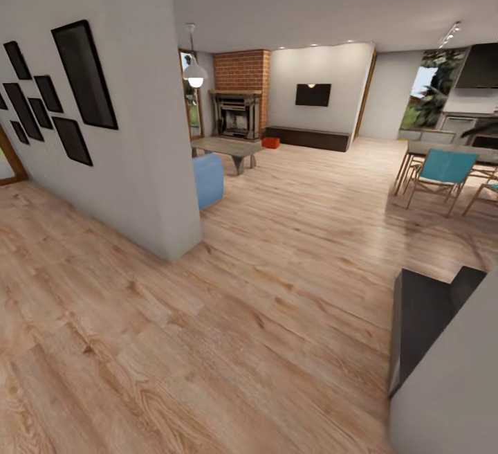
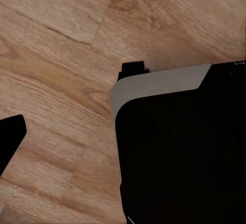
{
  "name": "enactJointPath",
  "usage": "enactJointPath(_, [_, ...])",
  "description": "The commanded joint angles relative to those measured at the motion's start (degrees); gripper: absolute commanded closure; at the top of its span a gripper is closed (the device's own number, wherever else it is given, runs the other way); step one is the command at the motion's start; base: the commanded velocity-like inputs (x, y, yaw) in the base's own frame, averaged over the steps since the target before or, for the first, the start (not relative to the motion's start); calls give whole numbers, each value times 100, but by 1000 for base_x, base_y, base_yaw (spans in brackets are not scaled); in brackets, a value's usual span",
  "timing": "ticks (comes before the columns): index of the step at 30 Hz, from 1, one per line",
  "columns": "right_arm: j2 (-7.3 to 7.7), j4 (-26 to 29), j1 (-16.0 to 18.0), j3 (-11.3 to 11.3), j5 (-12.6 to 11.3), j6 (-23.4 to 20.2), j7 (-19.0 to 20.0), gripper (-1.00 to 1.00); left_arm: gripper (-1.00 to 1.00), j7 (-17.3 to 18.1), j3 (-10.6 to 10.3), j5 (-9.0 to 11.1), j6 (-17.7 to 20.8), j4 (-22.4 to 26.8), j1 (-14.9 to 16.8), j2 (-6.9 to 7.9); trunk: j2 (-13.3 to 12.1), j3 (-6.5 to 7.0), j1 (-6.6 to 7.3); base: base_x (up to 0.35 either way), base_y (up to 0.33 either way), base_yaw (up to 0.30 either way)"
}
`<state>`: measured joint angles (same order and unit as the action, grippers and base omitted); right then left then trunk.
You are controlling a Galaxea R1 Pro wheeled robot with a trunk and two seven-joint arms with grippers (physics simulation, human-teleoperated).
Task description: Move the two storage containers from the living room to the garage. In the garage, place one container on the floor and stack the other container on top of it (either order is fine).
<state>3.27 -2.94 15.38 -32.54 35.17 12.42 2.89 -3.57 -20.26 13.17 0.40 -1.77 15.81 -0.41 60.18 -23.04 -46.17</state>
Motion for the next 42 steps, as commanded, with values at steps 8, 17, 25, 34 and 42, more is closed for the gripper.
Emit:
enactJointPath(8, [7,-23,8,-33,14,34,10,-100,-100,-11,-54,54,4,-8,2,-3,3,-6,-4,341,125,-274])
enactJointPath(17, [7,-30,8,-33,24,36,10,-100,-100,-9,-51,54,5,-11,4,-3,3,12,-4,341,125,-293])
enactJointPath(25, [4,-26,8,-33,24,35,10,-100,-100,-11,-49,54,4,-9,4,-3,3,34,-4,341,125,-254])
enactJointPath(34, [14,-25,8,-33,20,22,12,-100,-100,-12,-49,54,5,-9,3,-3,3,36,-4,341,125,-20])
enactJointPath(42, [6,-37,8,-29,427,20,33,-100,-100,-11,-49,54,4,-10,6,-3,3,36,-4,341,125,0])
